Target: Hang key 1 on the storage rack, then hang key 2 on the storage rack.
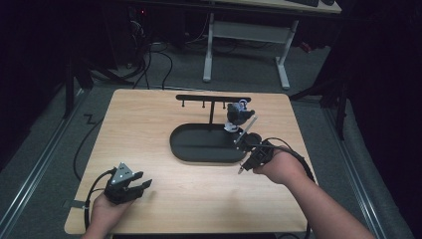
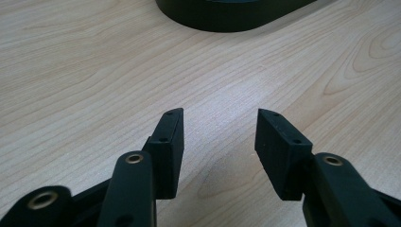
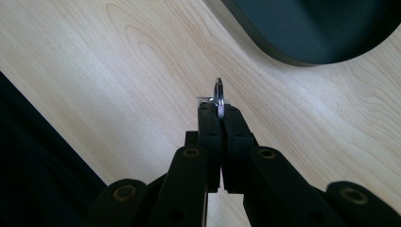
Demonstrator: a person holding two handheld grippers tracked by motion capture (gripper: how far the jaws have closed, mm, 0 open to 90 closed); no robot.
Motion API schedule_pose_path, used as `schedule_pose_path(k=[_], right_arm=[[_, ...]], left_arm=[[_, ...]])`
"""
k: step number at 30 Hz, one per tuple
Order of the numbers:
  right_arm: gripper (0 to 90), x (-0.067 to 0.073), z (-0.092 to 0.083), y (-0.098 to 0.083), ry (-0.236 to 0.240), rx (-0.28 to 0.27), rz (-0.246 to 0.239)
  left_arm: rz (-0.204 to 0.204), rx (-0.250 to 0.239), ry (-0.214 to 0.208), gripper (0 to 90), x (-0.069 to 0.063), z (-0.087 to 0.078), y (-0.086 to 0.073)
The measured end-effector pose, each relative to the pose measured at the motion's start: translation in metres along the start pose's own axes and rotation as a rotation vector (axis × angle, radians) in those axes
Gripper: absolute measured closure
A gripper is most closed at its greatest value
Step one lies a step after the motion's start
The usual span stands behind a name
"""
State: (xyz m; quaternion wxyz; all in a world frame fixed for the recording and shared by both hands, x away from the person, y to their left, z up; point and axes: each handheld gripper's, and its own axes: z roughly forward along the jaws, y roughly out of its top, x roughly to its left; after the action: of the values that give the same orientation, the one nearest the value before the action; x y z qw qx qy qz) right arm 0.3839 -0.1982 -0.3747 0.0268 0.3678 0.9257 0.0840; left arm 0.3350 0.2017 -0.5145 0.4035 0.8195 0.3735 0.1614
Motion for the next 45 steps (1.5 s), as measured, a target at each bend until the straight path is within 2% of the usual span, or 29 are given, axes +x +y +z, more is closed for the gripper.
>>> schedule_pose_path(k=[10,15,18,19,20,27,31,34,37,40,45], right_arm=[[89.2,-0.006,-0.007,0.01,-0.008,-0.002,-0.002],[89.1,-0.009,-0.012,0.021,-0.009,-0.002,-0.009],[89.1,-0.012,-0.015,0.03,-0.012,-0.001,0.003],[89.1,-0.015,-0.016,0.032,-0.013,-0.01,-0.017],[89.2,-0.015,-0.017,0.035,-0.013,-0.011,-0.002],[89.1,-0.022,-0.023,0.051,-0.014,-0.008,0.021],[89.2,-0.03,-0.024,0.061,-0.018,-0.013,0.02],[89.2,-0.033,-0.024,0.067,-0.024,-0.007,0.046],[89.2,-0.037,-0.024,0.074,-0.031,-0.006,0.037],[89.2,-0.04,-0.026,0.082,-0.041,-0.01,0.056],[89.1,-0.05,-0.028,0.095,-0.05,-0.026,0.06]], left_arm=[[-0.007,-0.001,0.007,53.0,0.001,-0.001,-0.001],[-0.012,-0.001,0.006,52.9,0.002,-0.002,-0.002],[-0.013,-0.004,0.007,52.8,0.003,-0.002,-0.002],[-0.012,-0.002,0.007,52.8,0.003,-0.002,-0.002],[-0.011,-0.003,0.007,52.8,0.003,-0.002,-0.002],[-0.018,-0.008,0.006,52.8,0.004,-0.003,-0.002],[-0.017,-0.006,0.004,52.8,0.004,-0.004,-0.002],[-0.018,-0.008,0.004,52.8,0.004,-0.004,-0.003],[-0.019,-0.007,0.002,52.8,0.005,-0.004,-0.003],[-0.02,-0.008,0.001,52.9,0.005,-0.004,-0.003],[-0.026,-0.013,-0.001,52.9,0.005,-0.004,-0.003]])
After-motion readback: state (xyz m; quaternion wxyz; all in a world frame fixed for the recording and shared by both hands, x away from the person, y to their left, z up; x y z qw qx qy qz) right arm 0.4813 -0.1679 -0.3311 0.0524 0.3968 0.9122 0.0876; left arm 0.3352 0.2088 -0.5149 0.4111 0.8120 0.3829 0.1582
